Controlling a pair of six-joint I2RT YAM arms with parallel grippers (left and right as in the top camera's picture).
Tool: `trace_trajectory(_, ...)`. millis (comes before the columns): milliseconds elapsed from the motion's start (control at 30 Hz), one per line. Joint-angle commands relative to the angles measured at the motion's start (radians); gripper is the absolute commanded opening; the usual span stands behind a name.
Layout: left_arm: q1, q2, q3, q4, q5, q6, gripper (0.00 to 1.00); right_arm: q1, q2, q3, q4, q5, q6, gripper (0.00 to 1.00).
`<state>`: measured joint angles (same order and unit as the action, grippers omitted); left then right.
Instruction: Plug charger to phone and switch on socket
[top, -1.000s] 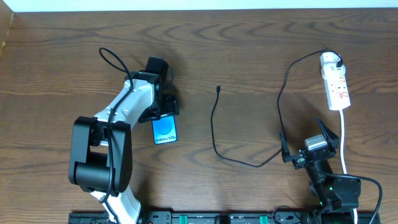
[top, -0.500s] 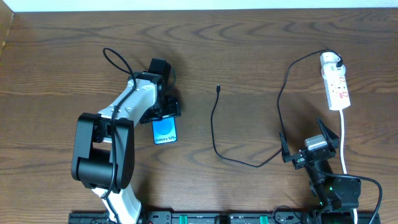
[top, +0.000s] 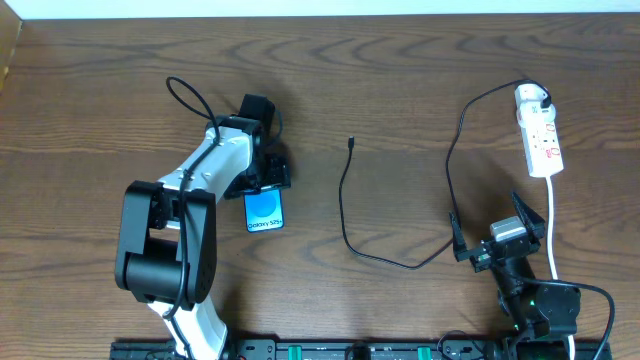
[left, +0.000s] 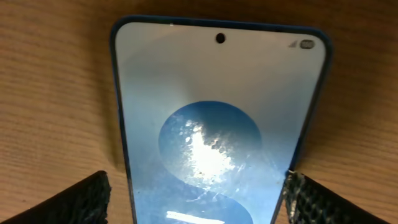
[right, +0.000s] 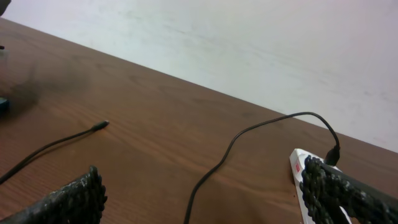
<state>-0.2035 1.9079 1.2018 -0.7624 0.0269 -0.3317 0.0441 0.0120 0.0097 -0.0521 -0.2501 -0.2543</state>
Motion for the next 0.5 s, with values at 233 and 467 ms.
trace_trajectory(233, -0.003, 0.034, -0.023, -0.02, -0.015, 0.03, 0.94, 0.01, -0.006, -0.004, 0.0, -0.003, 0.006, 0.99)
trace_trajectory(467, -0.003, 0.034, -0.023, -0.034, -0.01, 0.092, 0.98, 0.01, -0.006, -0.004, 0.0, -0.003, 0.006, 0.99)
